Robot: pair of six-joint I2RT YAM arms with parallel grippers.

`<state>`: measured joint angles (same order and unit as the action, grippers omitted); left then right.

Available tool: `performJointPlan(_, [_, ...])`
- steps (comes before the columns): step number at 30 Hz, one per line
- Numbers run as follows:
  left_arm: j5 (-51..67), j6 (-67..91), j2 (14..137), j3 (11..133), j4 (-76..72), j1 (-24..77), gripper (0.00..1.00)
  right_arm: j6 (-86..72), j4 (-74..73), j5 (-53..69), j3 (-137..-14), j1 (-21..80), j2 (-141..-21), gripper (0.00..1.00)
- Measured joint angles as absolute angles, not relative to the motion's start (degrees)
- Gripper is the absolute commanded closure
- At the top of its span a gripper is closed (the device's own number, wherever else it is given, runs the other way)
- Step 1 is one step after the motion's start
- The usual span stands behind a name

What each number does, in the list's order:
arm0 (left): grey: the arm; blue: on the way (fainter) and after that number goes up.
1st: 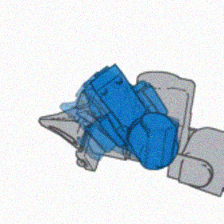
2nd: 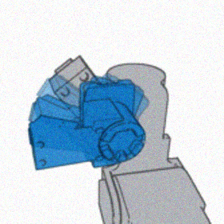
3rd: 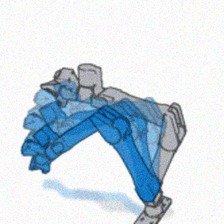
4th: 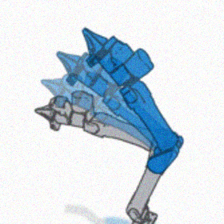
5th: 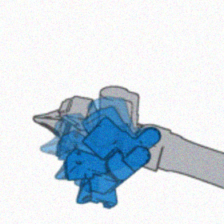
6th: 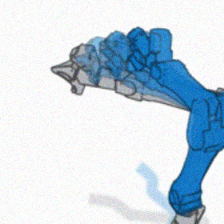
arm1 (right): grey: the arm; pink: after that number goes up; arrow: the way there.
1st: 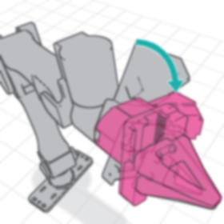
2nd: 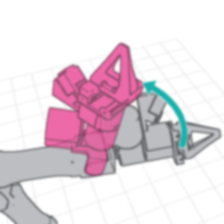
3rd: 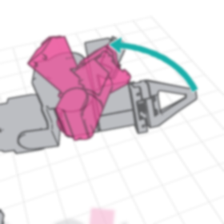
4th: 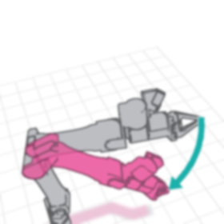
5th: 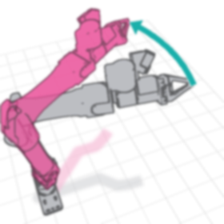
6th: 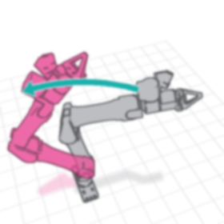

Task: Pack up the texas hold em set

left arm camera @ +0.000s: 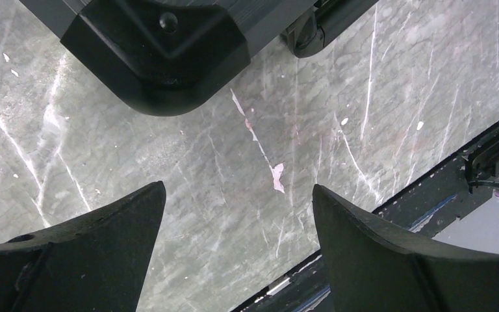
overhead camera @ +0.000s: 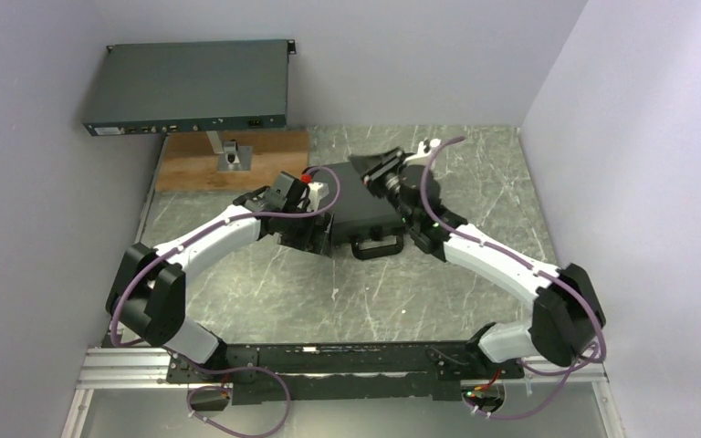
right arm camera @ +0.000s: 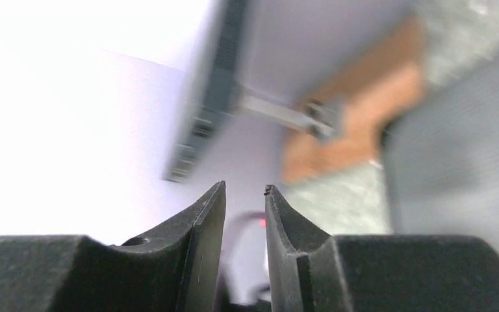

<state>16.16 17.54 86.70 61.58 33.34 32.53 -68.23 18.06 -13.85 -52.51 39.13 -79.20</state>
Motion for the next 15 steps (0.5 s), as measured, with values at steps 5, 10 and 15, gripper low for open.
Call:
performJointPlan(5, [16.7,18.0,86.2,61.0,32.4,32.6,0.11,-68.6,26.2,-14.7,-57.1,38.9,-74.3,0.67])
performJointPlan(10, [16.6,18.3,85.5,60.8,32.2,32.5,0.11,-68.4,22.8,-15.8,-56.6,38.8,-73.8,0.64])
performJointPlan(15, [16.7,18.3,84.1,60.0,32.1,32.6,0.08,-67.4,12.7,-18.0,-55.2,38.2,-71.0,0.54])
